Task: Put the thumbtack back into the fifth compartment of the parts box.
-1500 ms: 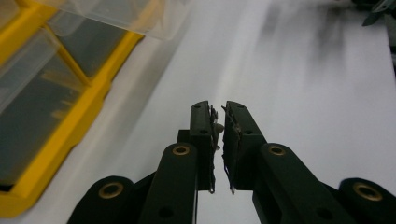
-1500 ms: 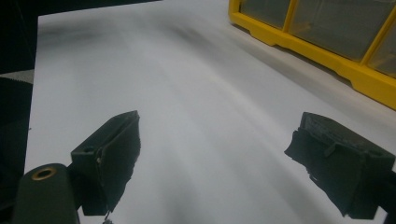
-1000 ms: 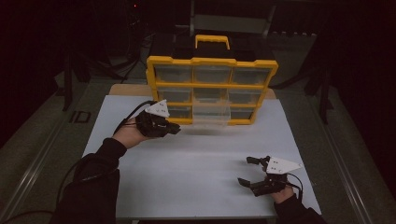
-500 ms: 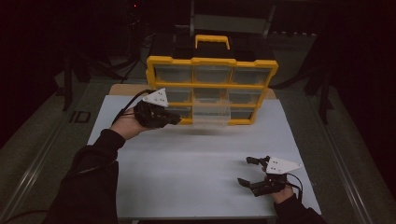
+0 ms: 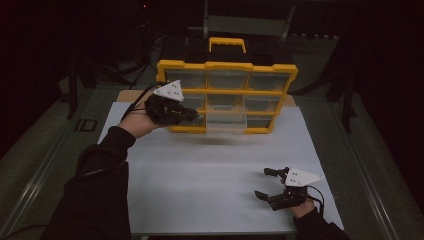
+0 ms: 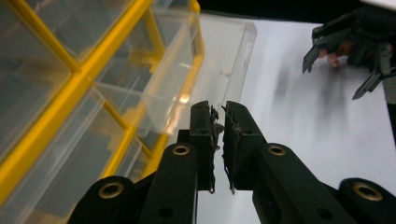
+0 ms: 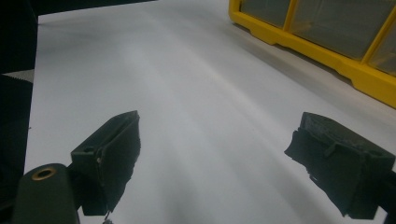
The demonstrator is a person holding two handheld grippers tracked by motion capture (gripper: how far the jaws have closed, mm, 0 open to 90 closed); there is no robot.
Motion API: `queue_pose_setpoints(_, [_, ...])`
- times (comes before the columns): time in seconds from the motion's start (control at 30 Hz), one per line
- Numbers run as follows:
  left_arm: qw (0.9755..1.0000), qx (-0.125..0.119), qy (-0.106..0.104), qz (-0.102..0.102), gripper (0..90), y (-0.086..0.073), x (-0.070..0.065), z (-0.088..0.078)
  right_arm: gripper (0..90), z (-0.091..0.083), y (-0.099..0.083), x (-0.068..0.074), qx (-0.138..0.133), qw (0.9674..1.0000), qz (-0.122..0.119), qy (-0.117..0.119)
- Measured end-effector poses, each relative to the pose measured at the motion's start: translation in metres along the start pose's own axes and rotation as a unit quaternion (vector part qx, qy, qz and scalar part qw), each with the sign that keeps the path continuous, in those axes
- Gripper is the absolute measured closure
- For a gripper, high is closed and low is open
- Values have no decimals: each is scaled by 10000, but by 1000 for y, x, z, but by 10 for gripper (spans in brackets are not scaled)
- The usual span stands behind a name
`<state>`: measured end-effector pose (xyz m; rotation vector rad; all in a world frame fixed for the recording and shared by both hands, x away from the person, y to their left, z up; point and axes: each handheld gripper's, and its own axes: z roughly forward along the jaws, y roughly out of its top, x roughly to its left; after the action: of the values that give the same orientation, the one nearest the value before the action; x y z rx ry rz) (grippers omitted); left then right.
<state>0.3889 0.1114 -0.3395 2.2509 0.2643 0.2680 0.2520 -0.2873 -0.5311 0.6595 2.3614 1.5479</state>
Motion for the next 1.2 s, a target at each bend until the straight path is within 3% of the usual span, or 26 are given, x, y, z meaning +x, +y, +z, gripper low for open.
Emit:
queue_pose_setpoints(0.23, [9998,-187,-36,51,816,16,2,-5,140,0,0,0,1,10000,-9,-10])
queue_pose_setpoints(0.63, [9989,-455,-53,-65,815,33,7,-7,140,0,0,0,-1,10000,-16,-4])
queue_pose_setpoints(0.87, [9986,-533,-39,-8,815,46,5,-4,140,0,0,0,-2,10000,-3,-8])
queue_pose_setpoints(1.2, [9970,-742,-154,-160,815,61,4,10,140,-1,0,0,0,10000,0,2])
